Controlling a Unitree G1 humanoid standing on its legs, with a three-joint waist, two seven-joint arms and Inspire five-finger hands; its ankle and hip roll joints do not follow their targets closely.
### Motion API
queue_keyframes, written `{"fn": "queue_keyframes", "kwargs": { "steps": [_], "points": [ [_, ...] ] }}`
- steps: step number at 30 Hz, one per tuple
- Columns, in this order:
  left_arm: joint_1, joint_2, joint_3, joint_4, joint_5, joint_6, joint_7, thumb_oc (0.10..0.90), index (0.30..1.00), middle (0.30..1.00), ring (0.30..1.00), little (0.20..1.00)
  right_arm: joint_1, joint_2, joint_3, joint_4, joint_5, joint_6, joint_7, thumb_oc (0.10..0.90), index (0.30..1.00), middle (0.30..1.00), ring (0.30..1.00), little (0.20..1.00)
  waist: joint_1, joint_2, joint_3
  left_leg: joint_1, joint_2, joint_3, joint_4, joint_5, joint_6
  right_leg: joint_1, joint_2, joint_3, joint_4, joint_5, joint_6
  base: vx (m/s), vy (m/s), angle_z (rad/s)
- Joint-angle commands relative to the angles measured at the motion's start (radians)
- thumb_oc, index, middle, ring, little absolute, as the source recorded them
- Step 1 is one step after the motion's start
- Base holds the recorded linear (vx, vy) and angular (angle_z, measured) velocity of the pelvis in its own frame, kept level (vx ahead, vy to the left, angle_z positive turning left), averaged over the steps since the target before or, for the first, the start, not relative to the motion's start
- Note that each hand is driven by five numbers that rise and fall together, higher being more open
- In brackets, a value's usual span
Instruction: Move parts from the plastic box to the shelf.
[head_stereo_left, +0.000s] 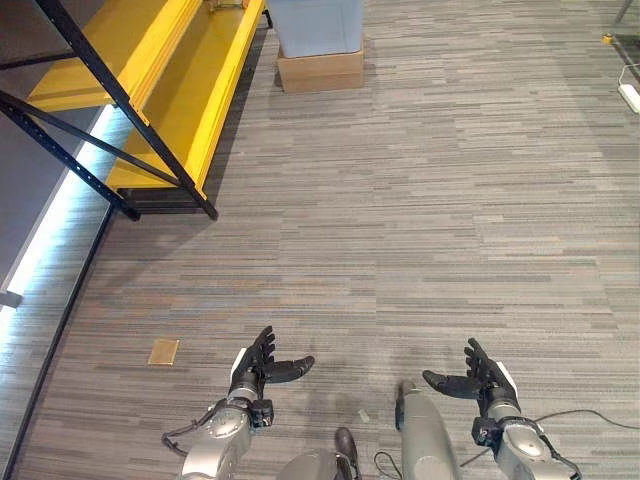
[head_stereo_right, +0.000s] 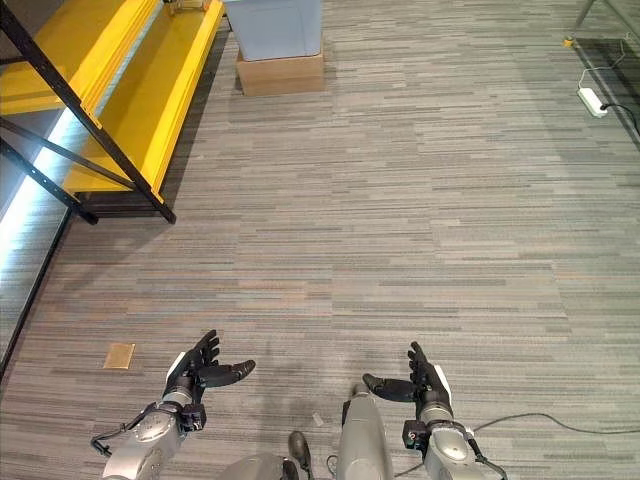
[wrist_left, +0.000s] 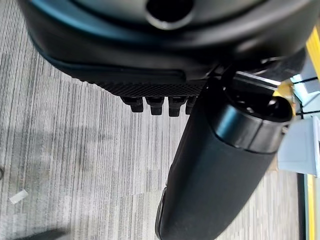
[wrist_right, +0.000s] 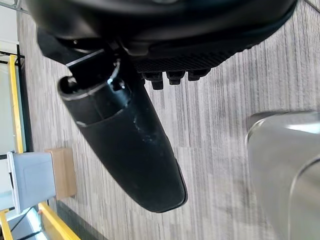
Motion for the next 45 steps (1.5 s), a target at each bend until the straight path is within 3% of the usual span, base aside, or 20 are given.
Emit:
{"fn": "queue_keyframes", "kwargs": {
  "steps": [1,4,7,8,9,10,12,15,16,18,20,21,26,28,29,33,36,38,42,45],
  "points": [
    [-0.018,0.036,0.041,-0.128,0.006,-0.084,-0.028,0.900,1.000,1.000,1.000,1.000,-0.057,-0.024,-0.041,-0.060,0.017,-0.098,-0.013,0.900,1.000,1.000,1.000,1.000,-0.028,0.005,-0.055,0.309,0.081,-0.072,-0.082,-0.124,-0.081,0.024,-0.002,-0.036,-0.087,0.142,0.076,0.64,-0.257,0.23],
    [-0.006,0.037,0.041,-0.126,0.016,-0.077,-0.039,0.900,1.000,1.000,1.000,1.000,-0.043,-0.030,-0.046,-0.051,0.006,-0.093,-0.009,0.900,1.000,1.000,1.000,1.000,-0.029,-0.002,-0.077,0.317,0.109,-0.071,-0.052,-0.135,-0.100,0.041,0.007,-0.039,-0.070,0.132,0.054,0.42,-0.233,0.35],
    [0.025,0.017,0.034,-0.123,-0.017,-0.070,-0.047,0.900,1.000,1.000,1.000,1.000,-0.020,-0.061,-0.034,-0.045,-0.001,-0.084,0.025,0.900,1.000,1.000,1.000,1.000,-0.032,0.026,-0.139,0.353,0.205,-0.081,0.060,0.045,-0.147,0.021,0.093,-0.063,0.143,-0.023,-0.029,0.56,-0.289,0.41],
    [0.026,0.017,0.034,-0.124,-0.017,-0.070,-0.047,0.900,1.000,1.000,1.000,1.000,-0.020,-0.061,-0.034,-0.045,-0.001,-0.085,0.025,0.900,1.000,1.000,1.000,1.000,-0.034,0.025,-0.142,0.350,0.204,-0.083,0.059,0.049,-0.147,0.021,0.092,-0.064,0.138,-0.019,-0.030,0.31,-0.211,0.15],
    [0.029,0.019,0.032,-0.128,-0.027,-0.067,-0.052,0.900,1.000,1.000,1.000,1.000,-0.018,-0.067,-0.032,-0.044,0.002,-0.079,0.025,0.900,1.000,1.000,1.000,1.000,-0.028,0.022,-0.141,0.293,0.221,-0.082,0.188,0.158,-0.151,0.067,0.112,-0.063,0.119,-0.041,-0.059,0.18,-0.399,-0.29],
    [0.016,0.028,0.016,-0.144,-0.049,-0.062,-0.059,0.900,1.000,1.000,1.000,1.000,-0.017,-0.096,-0.044,-0.058,0.011,-0.093,0.023,0.900,1.000,1.000,1.000,1.000,0.000,-0.020,-0.090,0.036,0.226,-0.116,0.598,0.337,-0.153,0.152,0.140,-0.041,0.093,-0.079,-0.129,0.19,-0.525,-0.35],
    [-0.006,0.036,0.001,-0.159,-0.069,-0.066,-0.055,0.900,1.000,1.000,1.000,1.000,-0.028,-0.113,-0.059,-0.044,0.018,-0.100,0.000,0.900,1.000,1.000,1.000,1.000,0.025,-0.054,-0.037,-0.138,0.214,-0.127,0.797,0.267,-0.114,0.189,0.147,-0.043,0.093,-0.115,-0.162,0.16,-0.384,-0.05],
    [-0.002,0.037,-0.002,-0.159,-0.067,-0.065,-0.047,0.900,1.000,1.000,1.000,1.000,-0.029,-0.120,-0.074,-0.037,0.010,-0.099,-0.021,0.900,1.000,1.000,1.000,1.000,0.056,-0.064,-0.020,-0.262,0.198,-0.095,0.727,0.183,-0.106,0.237,0.151,-0.034,0.086,-0.140,-0.155,0.29,-0.037,-0.31],
    [0.012,0.034,-0.003,-0.162,-0.077,-0.071,-0.043,0.900,1.000,1.000,1.000,1.000,-0.034,-0.116,-0.077,-0.037,0.011,-0.106,-0.031,0.900,1.000,1.000,1.000,1.000,0.080,-0.064,-0.022,-0.335,0.205,-0.097,0.509,0.167,-0.110,0.315,0.151,-0.014,0.029,-0.156,-0.130,0.49,0.120,-0.39],
    [0.019,0.033,-0.011,-0.159,-0.079,-0.076,-0.040,0.900,1.000,1.000,1.000,1.000,-0.037,-0.107,-0.076,-0.034,0.012,-0.112,-0.034,0.900,1.000,1.000,1.000,1.000,0.094,-0.067,-0.021,-0.305,0.302,-0.069,0.191,0.232,-0.136,0.373,0.136,0.006,0.006,-0.189,-0.110,0.55,0.201,-0.66],
    [0.017,0.033,-0.013,-0.152,-0.074,-0.079,-0.038,0.900,1.000,1.000,1.000,1.000,-0.042,-0.100,-0.065,-0.027,0.011,-0.115,-0.033,0.900,1.000,1.000,1.000,1.000,0.107,-0.063,-0.022,-0.301,0.316,-0.083,0.098,0.282,-0.155,0.392,0.129,0.012,0.002,-0.199,-0.101,0.39,0.218,-0.91],
    [0.006,0.038,-0.008,-0.143,-0.066,-0.079,-0.030,0.900,1.000,1.000,1.000,1.000,-0.055,-0.099,-0.054,-0.020,-0.001,-0.114,-0.035,0.900,1.000,1.000,1.000,1.000,0.125,-0.049,-0.040,-0.340,0.329,-0.135,0.009,0.365,-0.198,0.454,0.116,0.036,-0.031,-0.220,-0.082,0.49,0.272,-0.73],
    [-0.023,0.049,-0.019,-0.143,-0.069,-0.083,-0.035,0.900,1.000,1.000,1.000,1.000,-0.045,-0.074,-0.061,-0.041,-0.011,-0.091,-0.011,0.900,1.000,1.000,1.000,1.000,0.119,-0.061,-0.080,-0.335,0.245,-0.097,0.115,0.243,-0.166,0.541,0.002,0.036,-0.041,-0.185,-0.016,0.48,0.347,-0.21],
    [-0.032,0.061,-0.026,-0.146,-0.060,-0.083,-0.042,0.900,1.000,1.000,1.000,1.000,-0.033,-0.055,-0.069,-0.047,0.000,-0.096,-0.003,0.900,1.000,1.000,1.000,1.000,0.115,-0.074,-0.092,-0.340,0.203,-0.073,0.164,0.179,-0.135,0.542,-0.036,0.036,-0.013,-0.109,0.000,0.48,0.390,0.06],
    [-0.034,0.067,-0.030,-0.148,-0.047,-0.078,-0.043,0.900,1.000,1.000,1.000,1.000,-0.028,-0.039,-0.063,-0.044,0.008,-0.099,0.004,0.900,1.000,1.000,1.000,1.000,0.112,-0.076,-0.101,-0.312,0.154,-0.055,0.196,0.110,-0.088,0.496,-0.065,0.057,0.144,0.049,-0.016,0.52,0.476,0.58],
    [-0.020,0.081,-0.015,-0.159,-0.046,-0.071,-0.031,0.900,1.000,1.000,1.000,1.000,-0.030,-0.029,-0.044,-0.037,0.010,-0.098,0.003,0.900,1.000,1.000,1.000,1.000,0.087,-0.049,-0.060,-0.179,0.105,-0.040,0.149,0.051,-0.034,0.349,-0.058,0.054,0.355,0.151,-0.023,0.38,0.348,0.74],
    [-0.005,0.082,-0.009,-0.157,-0.046,-0.066,-0.036,0.900,1.000,1.000,1.000,1.000,-0.027,-0.028,-0.038,-0.039,0.015,-0.093,0.017,0.900,1.000,1.000,1.000,1.000,0.064,-0.033,-0.054,-0.109,0.099,-0.046,0.092,0.051,-0.032,0.244,0.006,0.054,0.370,0.071,-0.031,0.32,0.143,0.05],
    [0.004,0.085,-0.007,-0.157,-0.044,-0.064,-0.049,0.900,1.000,1.000,1.000,1.000,-0.025,-0.027,-0.037,-0.038,0.033,-0.095,0.024,0.900,1.000,1.000,1.000,1.000,0.028,-0.040,-0.039,-0.009,0.076,-0.055,0.049,0.017,-0.032,0.145,0.076,0.030,0.256,0.009,-0.027,0.41,0.063,-0.05],
    [0.013,0.071,-0.002,-0.141,-0.036,-0.066,-0.069,0.900,1.000,1.000,1.000,1.000,-0.018,-0.026,-0.037,-0.023,0.043,-0.093,0.034,0.900,1.000,1.000,1.000,1.000,-0.006,-0.060,-0.050,0.121,0.043,-0.091,0.005,-0.027,-0.055,0.130,0.118,-0.002,-0.097,0.044,0.004,0.53,-0.064,0.19],
    [0.019,0.061,-0.002,-0.139,-0.015,-0.071,-0.084,0.900,1.000,1.000,1.000,1.000,-0.002,-0.034,-0.035,-0.032,0.030,-0.088,0.048,0.900,1.000,1.000,1.000,1.000,-0.026,-0.053,-0.058,0.205,0.055,-0.123,0.003,-0.041,-0.084,0.128,0.138,0.006,-0.208,0.093,0.024,0.54,-0.155,0.29]
  ]
}}
